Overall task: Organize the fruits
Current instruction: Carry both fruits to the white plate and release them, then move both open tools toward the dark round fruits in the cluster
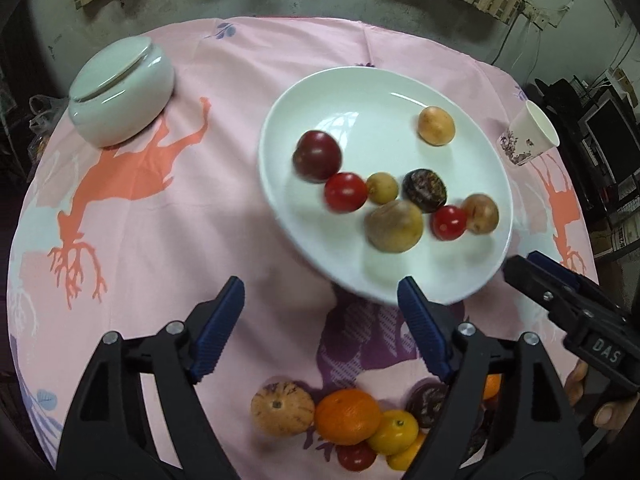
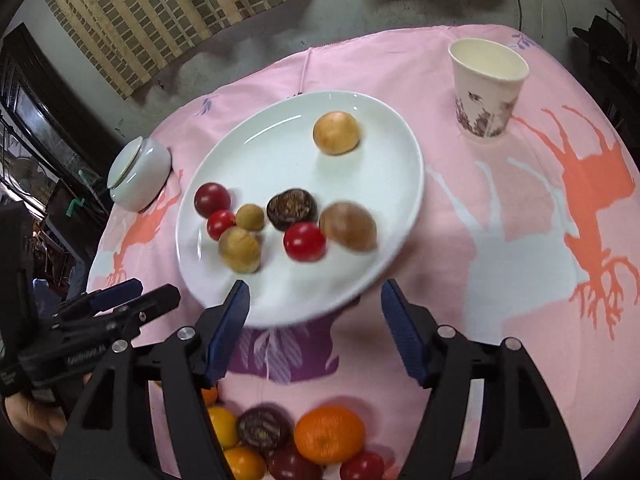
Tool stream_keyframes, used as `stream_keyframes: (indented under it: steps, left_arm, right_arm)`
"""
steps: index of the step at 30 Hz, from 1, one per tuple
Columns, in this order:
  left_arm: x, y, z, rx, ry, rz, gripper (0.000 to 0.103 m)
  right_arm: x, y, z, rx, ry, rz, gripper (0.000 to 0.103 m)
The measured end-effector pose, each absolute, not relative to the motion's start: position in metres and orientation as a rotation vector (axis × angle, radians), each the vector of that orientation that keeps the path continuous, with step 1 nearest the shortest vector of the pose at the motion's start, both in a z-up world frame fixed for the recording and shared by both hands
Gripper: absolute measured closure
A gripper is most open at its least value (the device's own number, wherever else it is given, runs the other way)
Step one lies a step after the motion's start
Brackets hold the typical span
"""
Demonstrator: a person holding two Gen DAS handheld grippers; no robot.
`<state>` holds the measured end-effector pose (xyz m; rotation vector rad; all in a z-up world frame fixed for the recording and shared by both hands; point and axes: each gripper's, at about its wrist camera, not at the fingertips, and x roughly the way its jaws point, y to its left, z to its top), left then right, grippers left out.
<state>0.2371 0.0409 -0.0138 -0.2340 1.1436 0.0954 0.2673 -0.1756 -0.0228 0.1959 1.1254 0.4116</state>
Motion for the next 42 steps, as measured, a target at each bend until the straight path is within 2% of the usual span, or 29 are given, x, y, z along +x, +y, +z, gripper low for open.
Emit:
stream_keyframes:
  steps: [5, 11, 16, 24, 26, 29, 32, 33, 35, 38, 42]
  left_arm:
    - [0.179, 0.059, -0.016, -0.320, 1.140, 0.126, 0.016]
    - [0.123, 0.070, -0.032, -0.345, 1.214, 0.176, 0.016]
    - [0.091, 0.063, -0.031, -0.355, 1.222, 0.170, 0.016]
    - [0.057, 0.041, -0.039, -0.304, 1.280, 0.133, 0.015]
    - [0.051, 0.039, -0.039, -0.301, 1.286, 0.132, 0.015]
    - [0.045, 0.039, -0.038, -0.303, 1.282, 0.131, 0.015]
    - [0.038, 0.040, -0.035, -0.304, 1.258, 0.147, 0.015]
    - [0.036, 0.042, -0.035, -0.306, 1.255, 0.148, 0.015]
    - [0.033, 0.043, -0.035, -0.306, 1.261, 0.150, 0.015]
    - [0.030, 0.044, -0.034, -0.311, 1.262, 0.146, 0.015]
    - [0.026, 0.041, -0.035, -0.313, 1.266, 0.133, 0.015]
  right_arm:
    - [0.206, -0.220, -0.020, 0.234, 1.149, 0.389, 0.034]
    - [0.137, -0.261, -0.032, 0.295, 1.243, 0.328, 0.033]
    - [0.095, -0.255, -0.039, 0.260, 1.275, 0.352, 0.033]
    - [0.055, -0.219, -0.033, 0.048, 1.190, 0.387, 0.033]
    - [0.054, -0.214, -0.034, 0.010, 1.225, 0.387, 0.033]
    - [0.057, -0.221, -0.043, 0.073, 1.309, 0.348, 0.033]
    - [0.056, -0.226, -0.041, 0.082, 1.282, 0.317, 0.033]
    - [0.057, -0.226, -0.040, 0.070, 1.269, 0.313, 0.039]
    - [0.060, -0.225, -0.041, 0.059, 1.274, 0.308, 0.044]
    - [0.068, -0.222, -0.045, 0.029, 1.293, 0.281, 0.060]
    - [0.074, -0.215, -0.048, 0.019, 1.294, 0.299, 0.060]
